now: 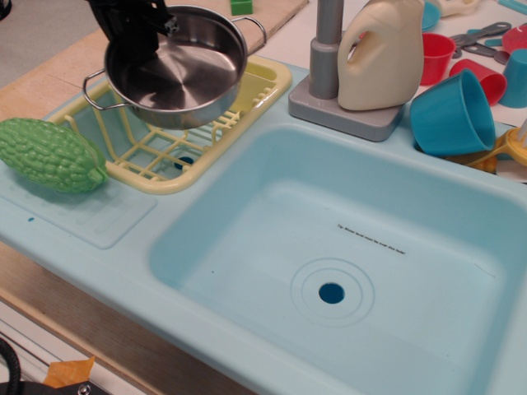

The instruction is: Put pot or pan from sink into drying rack

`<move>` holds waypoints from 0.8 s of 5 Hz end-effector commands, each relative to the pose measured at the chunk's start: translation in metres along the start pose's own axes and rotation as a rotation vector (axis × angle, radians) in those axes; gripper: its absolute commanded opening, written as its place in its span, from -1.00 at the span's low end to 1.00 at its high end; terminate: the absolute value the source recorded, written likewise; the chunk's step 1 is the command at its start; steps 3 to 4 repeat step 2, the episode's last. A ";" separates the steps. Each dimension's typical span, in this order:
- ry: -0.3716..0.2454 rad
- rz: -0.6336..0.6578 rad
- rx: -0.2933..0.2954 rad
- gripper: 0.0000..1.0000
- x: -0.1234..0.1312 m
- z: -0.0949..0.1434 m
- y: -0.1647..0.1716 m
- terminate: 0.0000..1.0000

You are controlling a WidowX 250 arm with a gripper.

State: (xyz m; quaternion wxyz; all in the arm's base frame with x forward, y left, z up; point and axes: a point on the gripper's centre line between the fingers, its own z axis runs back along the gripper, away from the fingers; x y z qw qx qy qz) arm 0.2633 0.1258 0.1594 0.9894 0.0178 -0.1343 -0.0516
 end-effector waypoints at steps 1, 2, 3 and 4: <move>-0.033 0.032 0.005 -1.00 -0.002 0.004 0.029 -1.00; -0.069 0.018 -0.060 1.00 0.001 -0.012 0.033 1.00; -0.069 0.018 -0.060 1.00 0.001 -0.012 0.033 1.00; -0.069 0.018 -0.060 1.00 0.001 -0.012 0.033 1.00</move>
